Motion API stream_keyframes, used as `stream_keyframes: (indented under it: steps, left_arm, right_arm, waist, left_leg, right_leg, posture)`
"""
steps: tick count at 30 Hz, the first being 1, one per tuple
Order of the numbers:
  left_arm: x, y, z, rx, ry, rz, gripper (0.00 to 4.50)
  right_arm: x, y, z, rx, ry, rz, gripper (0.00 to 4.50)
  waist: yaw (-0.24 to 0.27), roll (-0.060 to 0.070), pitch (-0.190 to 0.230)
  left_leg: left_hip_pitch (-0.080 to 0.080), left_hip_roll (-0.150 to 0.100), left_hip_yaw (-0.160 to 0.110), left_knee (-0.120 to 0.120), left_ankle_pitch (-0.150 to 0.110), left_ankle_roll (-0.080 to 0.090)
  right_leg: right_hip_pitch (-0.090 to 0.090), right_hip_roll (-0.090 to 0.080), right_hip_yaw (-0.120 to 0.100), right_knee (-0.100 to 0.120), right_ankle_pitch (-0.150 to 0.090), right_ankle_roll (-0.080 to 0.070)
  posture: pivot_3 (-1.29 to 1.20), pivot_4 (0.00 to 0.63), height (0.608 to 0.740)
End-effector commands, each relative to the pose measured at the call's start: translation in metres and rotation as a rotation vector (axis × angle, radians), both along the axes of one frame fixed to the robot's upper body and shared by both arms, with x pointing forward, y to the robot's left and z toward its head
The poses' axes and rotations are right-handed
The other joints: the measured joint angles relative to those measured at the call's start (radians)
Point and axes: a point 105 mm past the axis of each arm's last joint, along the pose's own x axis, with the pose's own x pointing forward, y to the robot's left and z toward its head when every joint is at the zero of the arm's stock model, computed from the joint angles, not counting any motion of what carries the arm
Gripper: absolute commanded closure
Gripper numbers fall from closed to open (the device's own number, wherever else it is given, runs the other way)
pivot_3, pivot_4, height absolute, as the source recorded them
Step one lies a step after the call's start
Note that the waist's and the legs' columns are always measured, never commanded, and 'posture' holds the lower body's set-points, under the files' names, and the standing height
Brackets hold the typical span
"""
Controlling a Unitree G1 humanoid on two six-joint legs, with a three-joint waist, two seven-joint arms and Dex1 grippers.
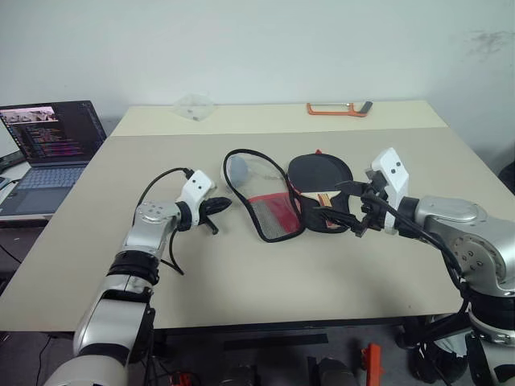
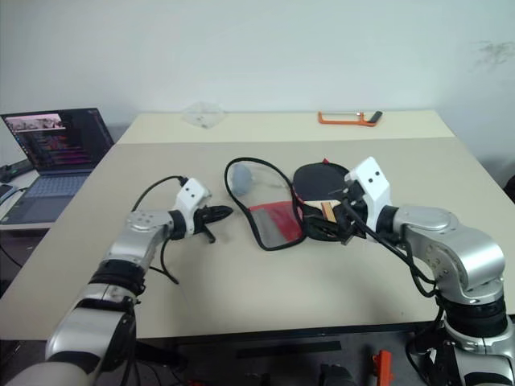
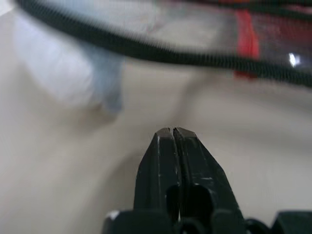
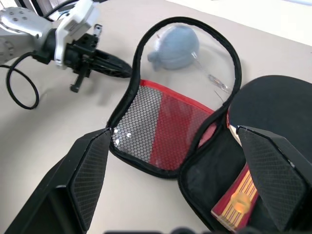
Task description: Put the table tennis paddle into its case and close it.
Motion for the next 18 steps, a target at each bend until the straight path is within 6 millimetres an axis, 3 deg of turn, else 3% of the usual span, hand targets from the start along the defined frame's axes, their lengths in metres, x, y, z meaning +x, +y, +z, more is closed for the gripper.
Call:
stream_keyframes:
  steps: [1,7,10,13,18]
  left_arm:
    - [0.005,-0.005,0.016,0.003,-0.052,-0.035,4.49]
    - [0.011,-0.034,0.041,-0.074,-0.109,-0.107,4.49]
    - [0.015,-0.069,0.065,-0.119,-0.166,-0.183,4.49]
    - [0.016,-0.118,0.085,-0.12,-0.218,-0.281,4.49]
    - [0.016,-0.167,0.085,-0.087,-0.232,-0.329,4.49]
  right_arm:
    - [-0.013,-0.001,0.009,-0.014,-0.044,0.042,0.0]
    - [-0.015,-0.022,0.003,-0.058,-0.028,-0.004,0.0]
    - [-0.015,-0.031,0.003,-0.07,-0.025,-0.034,0.0]
    - [-0.016,-0.034,0.005,-0.073,-0.025,-0.044,0.0]
    - [-0.016,-0.036,0.007,-0.078,-0.031,-0.058,0.0]
  waist:
    - [0.0,0.0,0.0]
    - [0.006,-0.001,0.001]
    - [0.014,-0.002,0.001]
    - [0.025,-0.004,0.002]
    - [0.024,-0.004,0.002]
  left_leg:
    - [0.0,0.0,0.0,0.0,0.0,0.0]
    - [-0.001,0.0,-0.001,0.001,0.0,0.0]
    - [-0.002,0.0,-0.002,0.002,0.0,0.0]
    - [-0.002,-0.001,-0.001,0.002,0.0,0.0]
    - [-0.002,-0.001,0.001,0.002,0.0,0.0]
  right_leg:
    - [0.0,0.0,0.0,0.0,0.0,0.0]
    - [0.0,0.0,-0.001,0.0,0.0,0.0]
    - [0.001,0.0,-0.002,0.0,0.0,0.0]
    - [0.001,0.0,-0.002,0.0,0.0,0.0]
    - [0.001,0.0,-0.001,-0.001,0.0,0.001]
  posture:
    - [0.0,0.15,0.74]
    - [0.0,0.15,0.74]
    - [0.0,0.15,0.74]
    - [0.0,0.15,0.74]
    - [0.0,0.15,0.74]
